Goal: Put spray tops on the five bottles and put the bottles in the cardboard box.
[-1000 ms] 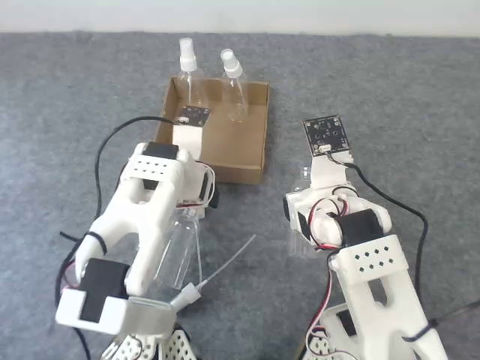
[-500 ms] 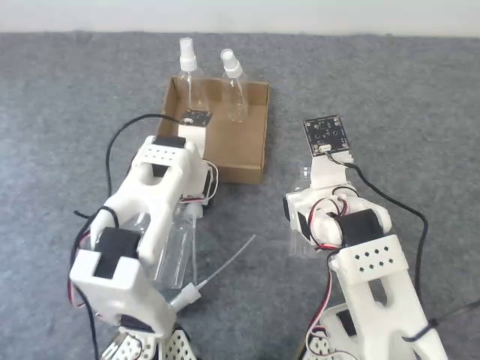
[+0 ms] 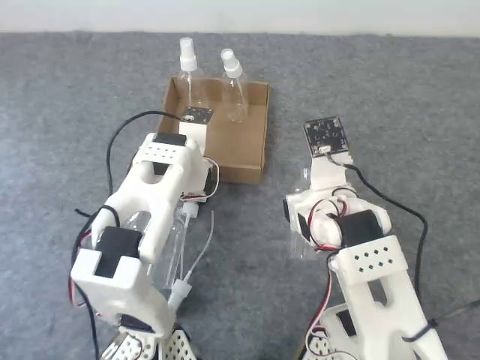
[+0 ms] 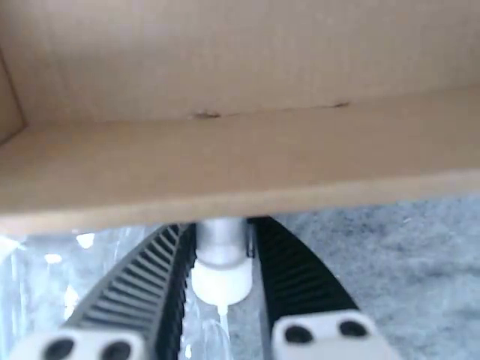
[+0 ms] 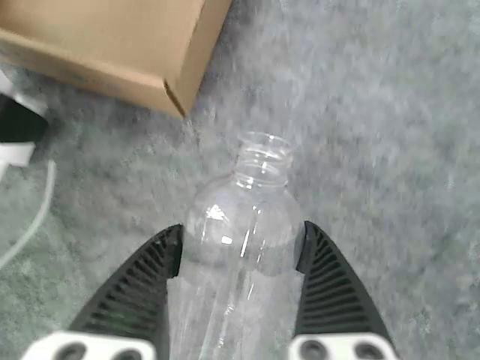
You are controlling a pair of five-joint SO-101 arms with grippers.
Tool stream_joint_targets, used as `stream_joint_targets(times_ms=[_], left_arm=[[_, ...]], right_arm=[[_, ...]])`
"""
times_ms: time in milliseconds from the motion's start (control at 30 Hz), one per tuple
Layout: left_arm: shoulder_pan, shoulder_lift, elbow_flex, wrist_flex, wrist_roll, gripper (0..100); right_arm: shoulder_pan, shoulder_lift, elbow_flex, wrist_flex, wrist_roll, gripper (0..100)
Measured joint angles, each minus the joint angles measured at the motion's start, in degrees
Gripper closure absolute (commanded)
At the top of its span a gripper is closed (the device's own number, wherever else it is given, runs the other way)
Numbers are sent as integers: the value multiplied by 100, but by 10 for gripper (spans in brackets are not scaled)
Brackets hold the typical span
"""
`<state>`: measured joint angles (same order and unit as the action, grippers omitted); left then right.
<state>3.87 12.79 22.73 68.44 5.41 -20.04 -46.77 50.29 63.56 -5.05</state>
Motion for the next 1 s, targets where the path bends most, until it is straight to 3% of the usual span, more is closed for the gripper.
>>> stream_joint_targets(times_ms=[167, 500, 1000], left_arm=[[141, -123, 62, 44, 0, 978], [202, -1688, 897, 79, 0, 978], [202, -4000, 2347, -835, 0, 978]], right_arm=[[0, 9, 97, 0, 0, 957], [9, 9, 97, 0, 0, 961], [-211, -18, 97, 0, 0, 961]])
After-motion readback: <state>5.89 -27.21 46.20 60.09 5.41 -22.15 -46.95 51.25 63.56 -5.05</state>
